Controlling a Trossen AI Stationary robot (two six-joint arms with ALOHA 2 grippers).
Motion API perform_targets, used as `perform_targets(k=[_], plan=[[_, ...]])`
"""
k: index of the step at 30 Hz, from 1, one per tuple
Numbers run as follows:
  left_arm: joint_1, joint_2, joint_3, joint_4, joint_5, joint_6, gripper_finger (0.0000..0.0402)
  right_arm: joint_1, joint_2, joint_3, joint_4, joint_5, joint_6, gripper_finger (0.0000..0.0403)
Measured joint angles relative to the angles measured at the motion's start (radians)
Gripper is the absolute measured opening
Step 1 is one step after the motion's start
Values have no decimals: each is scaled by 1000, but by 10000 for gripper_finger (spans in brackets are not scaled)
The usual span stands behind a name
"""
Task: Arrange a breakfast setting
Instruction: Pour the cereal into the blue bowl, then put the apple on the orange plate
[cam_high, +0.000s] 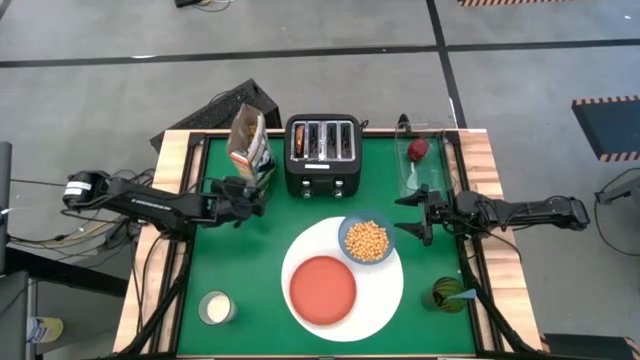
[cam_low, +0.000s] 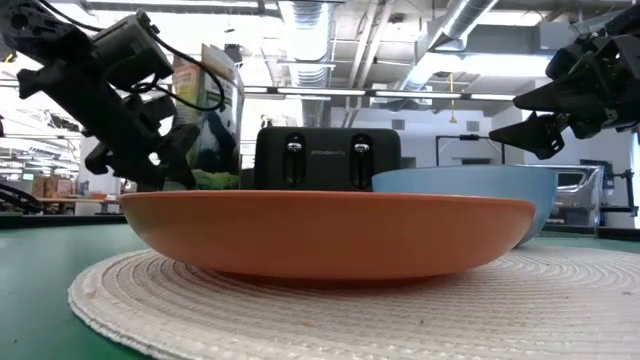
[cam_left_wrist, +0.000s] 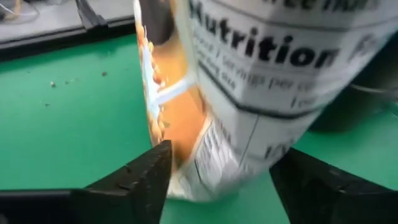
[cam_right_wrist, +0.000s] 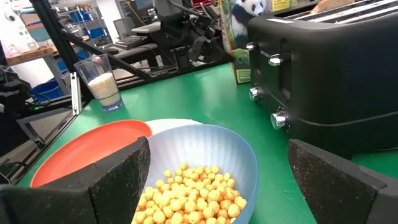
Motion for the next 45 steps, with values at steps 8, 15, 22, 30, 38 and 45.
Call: perform_targets(k=[8,15,22,30,38,45], plan=[[-21,-147,0,-118,82,-1,282,0,0,0,0,0,0,396],[-43,-270,0,-220,142,13,283,0,0,0,0,0,0,396],[-43,-355,1,-290,192,11,283,0,0,0,0,0,0,396],[-85,-442,1,-290,465,30,283,0,0,0,0,0,0,396],[-171,-516,1,-270,538,6,283,0,0,0,0,0,0,396],[-232,-548,1,-57,494,142,283,0,0,0,0,0,0,396]])
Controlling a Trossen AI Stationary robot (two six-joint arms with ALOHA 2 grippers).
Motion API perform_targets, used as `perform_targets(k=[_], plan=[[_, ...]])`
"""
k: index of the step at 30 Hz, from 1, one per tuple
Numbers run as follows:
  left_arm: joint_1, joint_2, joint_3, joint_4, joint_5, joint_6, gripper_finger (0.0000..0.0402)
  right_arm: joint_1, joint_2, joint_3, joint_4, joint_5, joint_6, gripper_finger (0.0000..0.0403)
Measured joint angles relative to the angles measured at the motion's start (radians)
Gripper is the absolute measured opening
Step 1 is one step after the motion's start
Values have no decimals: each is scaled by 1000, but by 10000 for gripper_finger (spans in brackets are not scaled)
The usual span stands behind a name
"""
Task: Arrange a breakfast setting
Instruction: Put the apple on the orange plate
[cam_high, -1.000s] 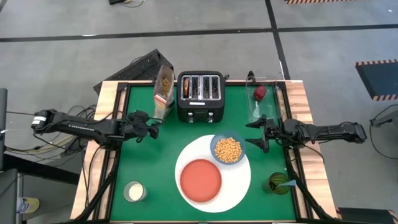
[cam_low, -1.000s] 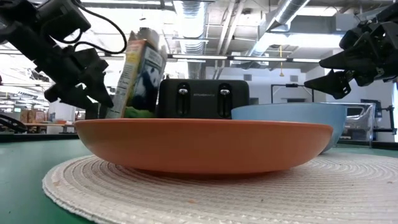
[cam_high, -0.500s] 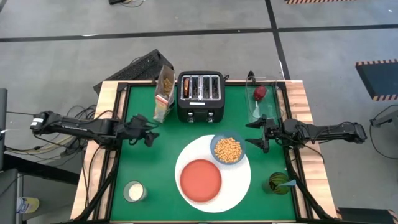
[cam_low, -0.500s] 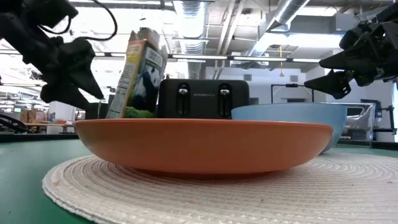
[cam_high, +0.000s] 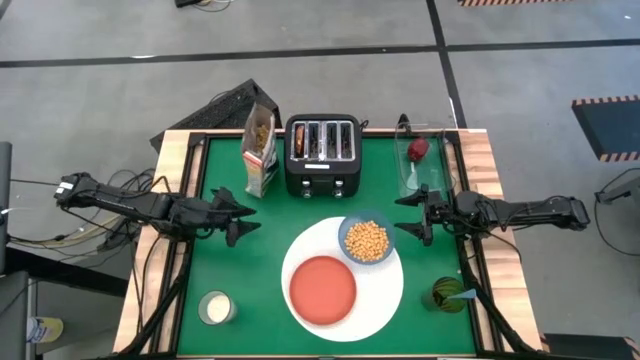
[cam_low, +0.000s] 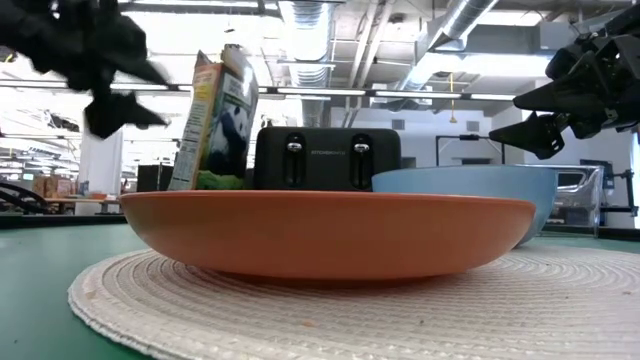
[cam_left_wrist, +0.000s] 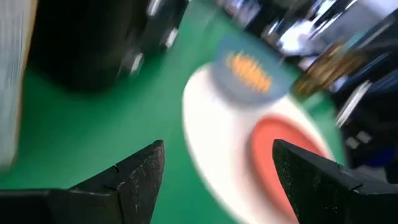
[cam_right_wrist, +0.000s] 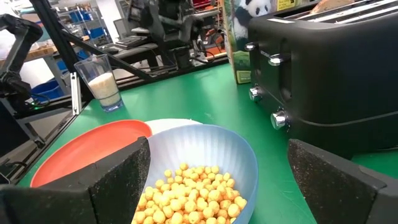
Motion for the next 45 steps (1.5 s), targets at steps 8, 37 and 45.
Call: perform_targets(k=[8,37,45], plan=[[-1,0,0,325,-19,245,283,0,0,0,0,0,0,396],[-1,1,1,615,-67,85,283,5,-1,3,101,0,169,396],[0,1,1,639,-98,87,283,2,0,15,283,2,379,396]])
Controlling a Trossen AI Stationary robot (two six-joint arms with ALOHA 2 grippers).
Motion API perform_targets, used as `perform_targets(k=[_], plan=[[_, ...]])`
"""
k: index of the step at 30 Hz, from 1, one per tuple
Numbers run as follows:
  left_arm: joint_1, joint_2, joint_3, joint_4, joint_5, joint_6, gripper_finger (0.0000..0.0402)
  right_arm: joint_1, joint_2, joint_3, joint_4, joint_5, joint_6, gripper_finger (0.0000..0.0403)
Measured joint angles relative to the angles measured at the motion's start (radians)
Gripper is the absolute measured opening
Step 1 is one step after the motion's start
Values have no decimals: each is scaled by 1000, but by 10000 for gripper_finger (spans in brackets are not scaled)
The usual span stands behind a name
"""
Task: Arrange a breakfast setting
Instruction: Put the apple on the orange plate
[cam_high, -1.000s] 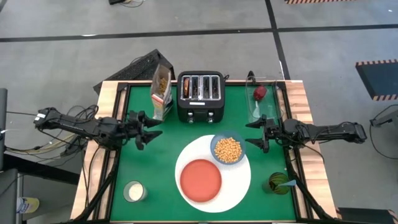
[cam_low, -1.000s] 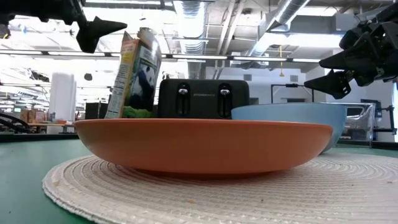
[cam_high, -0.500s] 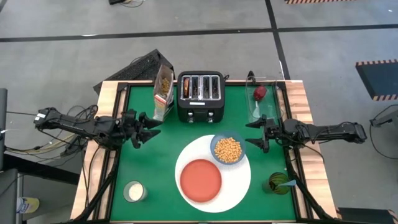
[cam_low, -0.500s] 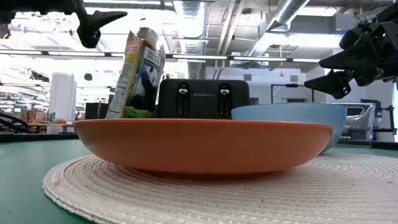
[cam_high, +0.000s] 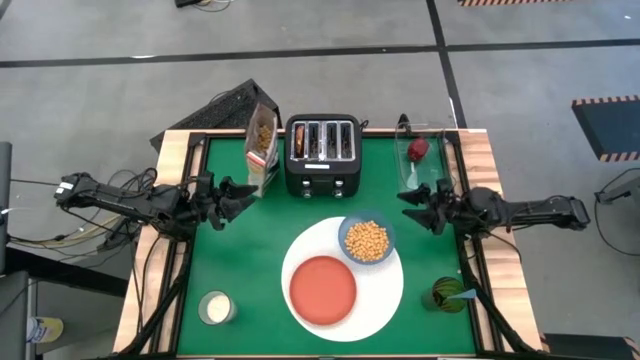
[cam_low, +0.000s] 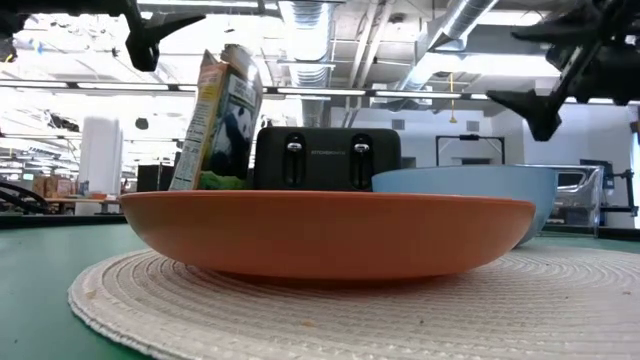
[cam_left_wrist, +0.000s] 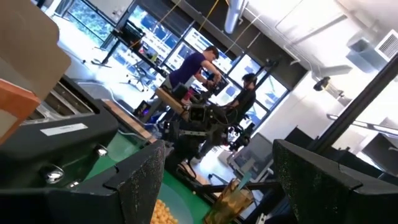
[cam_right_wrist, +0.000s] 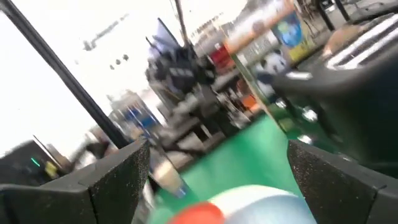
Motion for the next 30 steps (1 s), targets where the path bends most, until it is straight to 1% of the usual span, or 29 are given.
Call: perform_targets(k=[3,6,8,9,11,13,17,20,22,25,27,30], plan=[[0,1,0,1,0,0,283,-10,0,0,115,8,63,396],[0,0,0,11,1,-1,283,-28,0,17,249,83,62,396],[0,0,0,18,8,-1,283,-47,0,65,255,138,36,396],[0,0,0,20,12,-1,283,-58,0,97,231,152,18,396],[0,0,0,20,18,-1,283,-85,3,174,134,167,-19,396],[0,0,0,20,28,-2,283,-114,22,266,-10,203,-44,396],[0,0,0,19,31,2,283,-182,103,478,-399,365,-23,396],[0,0,0,19,31,30,283,-245,186,621,-659,440,35,396],[0,0,0,18,30,45,283,-290,244,697,-786,442,76,396],[0,0,0,18,30,57,283,-355,330,788,-903,410,158,396],[0,0,0,18,30,58,283,-397,390,837,-934,362,203,396],[0,0,0,18,29,59,283,-455,481,910,-947,271,212,396]])
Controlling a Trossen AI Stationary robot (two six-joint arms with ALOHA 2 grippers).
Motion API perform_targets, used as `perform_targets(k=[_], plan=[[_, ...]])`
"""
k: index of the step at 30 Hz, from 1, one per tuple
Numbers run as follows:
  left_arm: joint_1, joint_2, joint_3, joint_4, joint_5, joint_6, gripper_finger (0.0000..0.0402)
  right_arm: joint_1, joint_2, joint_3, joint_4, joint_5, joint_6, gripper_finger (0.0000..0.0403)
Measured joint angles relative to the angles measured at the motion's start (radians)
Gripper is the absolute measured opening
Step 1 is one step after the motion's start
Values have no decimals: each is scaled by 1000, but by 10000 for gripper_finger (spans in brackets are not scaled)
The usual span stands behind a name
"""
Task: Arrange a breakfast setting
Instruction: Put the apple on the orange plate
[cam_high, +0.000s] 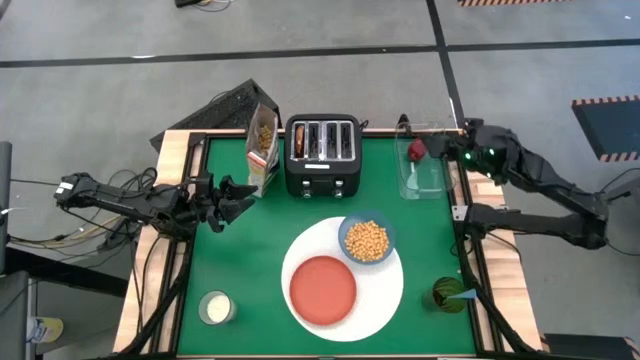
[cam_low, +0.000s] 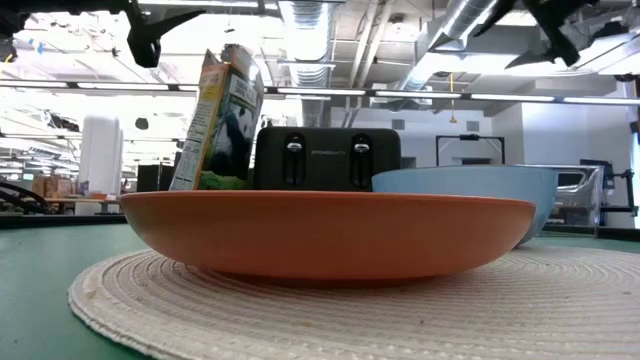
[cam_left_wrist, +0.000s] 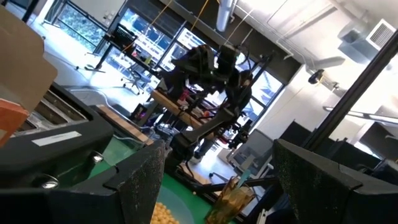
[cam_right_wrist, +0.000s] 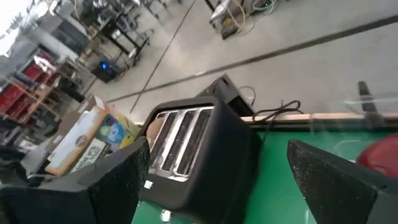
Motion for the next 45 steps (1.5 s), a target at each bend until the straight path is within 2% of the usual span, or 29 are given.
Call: perform_targets(k=[5,8,10,15,21,25,36,45], plan=[[0,0,0,0,0,23,283,-112,174,139,-96,-63,-88,396],[0,0,0,0,-1,33,283,-199,273,220,-210,-76,-51,396],[0,0,0,-1,-1,34,283,-265,339,262,-258,-126,-32,396],[0,0,0,-13,-1,34,283,-404,501,298,-310,-281,-4,396],[0,0,0,-55,4,35,283,-452,678,298,-383,-376,67,396],[0,0,0,-81,37,31,283,-438,747,298,-425,-360,108,396],[0,0,0,-113,69,33,283,-435,871,298,-478,-176,241,396],[0,0,0,-112,40,177,283,-431,946,297,-468,-114,308,396]])
